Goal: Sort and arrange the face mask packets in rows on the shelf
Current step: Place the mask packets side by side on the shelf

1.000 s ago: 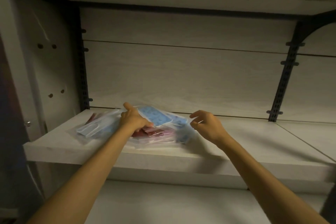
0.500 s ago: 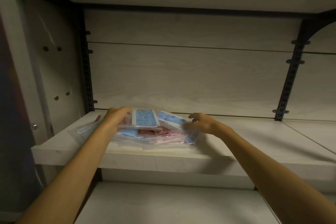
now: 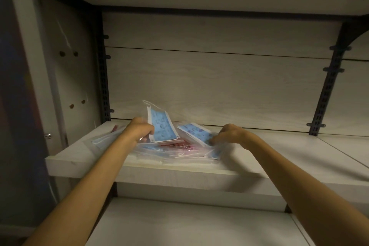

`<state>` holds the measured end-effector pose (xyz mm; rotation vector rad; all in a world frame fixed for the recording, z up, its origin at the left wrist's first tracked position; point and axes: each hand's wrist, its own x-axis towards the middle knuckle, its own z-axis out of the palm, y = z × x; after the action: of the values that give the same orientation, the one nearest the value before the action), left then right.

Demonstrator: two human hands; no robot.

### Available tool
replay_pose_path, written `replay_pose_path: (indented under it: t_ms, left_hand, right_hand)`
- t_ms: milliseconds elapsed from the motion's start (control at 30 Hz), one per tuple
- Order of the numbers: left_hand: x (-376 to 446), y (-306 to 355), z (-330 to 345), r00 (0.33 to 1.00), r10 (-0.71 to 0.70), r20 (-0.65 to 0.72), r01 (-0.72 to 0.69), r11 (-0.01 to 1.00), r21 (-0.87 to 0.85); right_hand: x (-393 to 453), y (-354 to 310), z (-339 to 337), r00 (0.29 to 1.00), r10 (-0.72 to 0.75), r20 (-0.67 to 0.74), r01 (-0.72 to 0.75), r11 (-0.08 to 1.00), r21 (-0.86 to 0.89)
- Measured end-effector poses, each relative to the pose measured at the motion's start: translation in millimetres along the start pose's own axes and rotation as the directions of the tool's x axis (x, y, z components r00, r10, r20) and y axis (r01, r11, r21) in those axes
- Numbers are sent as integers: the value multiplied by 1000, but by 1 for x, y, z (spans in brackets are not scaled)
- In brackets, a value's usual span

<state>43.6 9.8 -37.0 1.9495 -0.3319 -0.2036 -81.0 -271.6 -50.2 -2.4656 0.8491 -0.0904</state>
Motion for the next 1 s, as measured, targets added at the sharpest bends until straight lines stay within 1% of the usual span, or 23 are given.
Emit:
replay_pose_path:
  t_ms: [67, 100, 267, 333, 433, 500, 567, 633, 733, 833, 900, 1000]
  left_hand:
    - [-1, -1, 2, 1000, 30, -1, -30, 999, 22]
    - [-1, -2, 2, 999, 41, 0, -41, 999, 18]
    - [-3, -4, 0, 999, 21, 26, -19, 997, -71]
    - [-4, -4, -1, 999, 11, 48, -4, 988, -152]
    - [-5, -4, -3, 996, -5, 89, 30, 960, -279]
    - [-6, -4, -5, 993, 1, 116, 36, 946, -322]
    - [-8, -2, -6, 991, 2, 132, 44, 939, -341]
    - [-13, 1, -4, 986, -7, 169, 74, 916, -394]
    - [-23, 9, 1, 970, -20, 240, 131, 881, -455]
    - [-31, 14, 6, 947, 7, 322, 150, 875, -460]
    - [-38, 18, 13, 940, 30, 341, 138, 879, -457]
    - [-57, 23, 29, 929, 77, 363, 134, 843, -521]
  right_hand:
    - [-5, 2, -3, 1000, -8, 23, 4, 990, 142]
    - [-8, 2, -5, 1000, -10, 19, 6, 983, 183]
    - [-21, 8, -13, 999, 19, -41, -7, 964, 267]
    - [-23, 11, -18, 998, 34, -55, -16, 953, 302]
    - [-29, 17, -24, 999, 28, -42, -8, 907, 421]
    - [-35, 20, -25, 1000, 3, -27, 10, 882, 471]
    - [-40, 24, -26, 1000, -20, 22, 6, 857, 515]
    - [-48, 28, -27, 997, -36, 72, -10, 831, 556]
    - [-62, 34, -27, 995, -60, 84, -9, 762, 647]
    - [-80, 40, -27, 995, -85, 58, 11, 652, 759]
    - [-92, 46, -27, 995, -93, 22, 36, 585, 810]
    - [-111, 62, -27, 996, -66, -64, 89, 530, 843]
